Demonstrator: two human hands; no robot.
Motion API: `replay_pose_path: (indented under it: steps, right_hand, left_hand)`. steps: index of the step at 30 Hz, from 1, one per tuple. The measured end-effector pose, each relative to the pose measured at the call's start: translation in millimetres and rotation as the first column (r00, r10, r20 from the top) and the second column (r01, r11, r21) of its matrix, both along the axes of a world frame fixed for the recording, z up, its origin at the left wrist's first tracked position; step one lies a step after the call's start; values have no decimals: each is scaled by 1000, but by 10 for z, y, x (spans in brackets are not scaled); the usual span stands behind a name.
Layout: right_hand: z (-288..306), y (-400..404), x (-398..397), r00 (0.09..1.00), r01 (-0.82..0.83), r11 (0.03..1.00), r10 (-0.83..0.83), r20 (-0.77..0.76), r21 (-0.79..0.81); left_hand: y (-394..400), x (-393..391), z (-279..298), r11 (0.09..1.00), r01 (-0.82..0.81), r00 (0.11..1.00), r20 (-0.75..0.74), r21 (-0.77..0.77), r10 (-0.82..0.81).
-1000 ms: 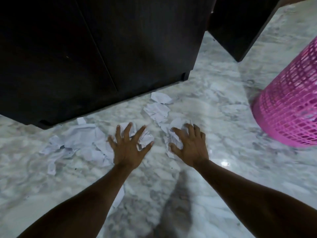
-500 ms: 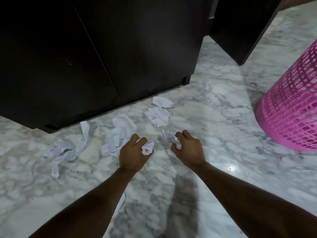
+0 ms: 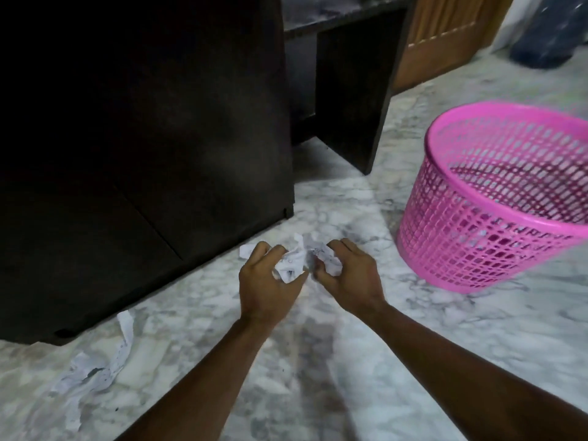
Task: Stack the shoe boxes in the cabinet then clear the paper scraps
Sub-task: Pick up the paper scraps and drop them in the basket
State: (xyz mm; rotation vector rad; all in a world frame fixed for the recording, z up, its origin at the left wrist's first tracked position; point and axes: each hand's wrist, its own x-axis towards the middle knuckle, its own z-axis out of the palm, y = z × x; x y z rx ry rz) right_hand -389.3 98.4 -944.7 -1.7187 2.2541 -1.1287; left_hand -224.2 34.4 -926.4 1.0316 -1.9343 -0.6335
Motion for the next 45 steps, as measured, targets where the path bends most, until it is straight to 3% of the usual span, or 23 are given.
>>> replay_pose_path:
  steps: [3,7,12,16,19,21,23,24,26,29,33,35,38,42,44,45]
  right_hand:
    - [520,25,-331,999,47,996,-46,12,-76]
    - [1204,125,-987,963,262,942,-239,127,-208]
    - [1987,320,-1916,857,515,779,-468,215,-358]
    - [2160,461,-2422,762,643,688,-531,371,-336]
    - [1992,502,-2679,693,683,712,-563,450,-161]
    - [1836,514,-2830,668,653,754,-619,413,72]
    - [1736,550,-2914,691,562,765,-643,330,314]
    - [1707,567,-2938,711,515,767,-631,311,382]
    - [1668,597,-2995,732,469,766,-616,292,440]
    - [1634,659,-3072,722,520,695,-668,179,496]
    - [1671,683,-2993,694,614,643,-716,73,458]
    - [1712,628,-2834,673,681,646,-738,54,344]
    - [1766,435,-2435,734,679,726,-677,-61,107]
    - [1635,106,-1674,903,350,895,-401,-156,-277]
    - [1357,-21,-1109,972,134,958,-178,-155,-255]
    - [1178,-48,-864,985,43,985,-70,-158,-167]
  left_hand:
    - [-4,-486,568,999,34,987,-153,-42,-40]
    - [-37,-1231,1248,998,32,946,-321,-52,-47]
    - [58,-2291,2098,985,118,788,-615,125,-16]
    - [109,-3129,2431,903,196,657,-735,382,168]
    - [161,-3640,2260,819,226,740,-640,527,207]
    - [222,-3835,1969,746,273,883,-465,608,56]
    - [255,-3915,1673,641,282,959,-195,713,-205]
    - [245,-3907,1569,646,245,949,-43,723,-313]
    - [207,-3890,1458,752,226,906,151,619,-396]
    - [146,-3768,1468,864,296,921,117,407,-370]
    - [-38,-3339,1542,926,318,941,53,203,-334]
    - [-151,-3023,1523,929,345,936,25,133,-352]
    - [-330,-2416,1405,939,336,941,20,74,-338]
    - [-500,-1434,1101,972,225,974,-4,67,-225]
    - [-549,-858,840,985,139,989,25,102,-142]
    - [-567,-598,707,988,99,993,45,118,-105]
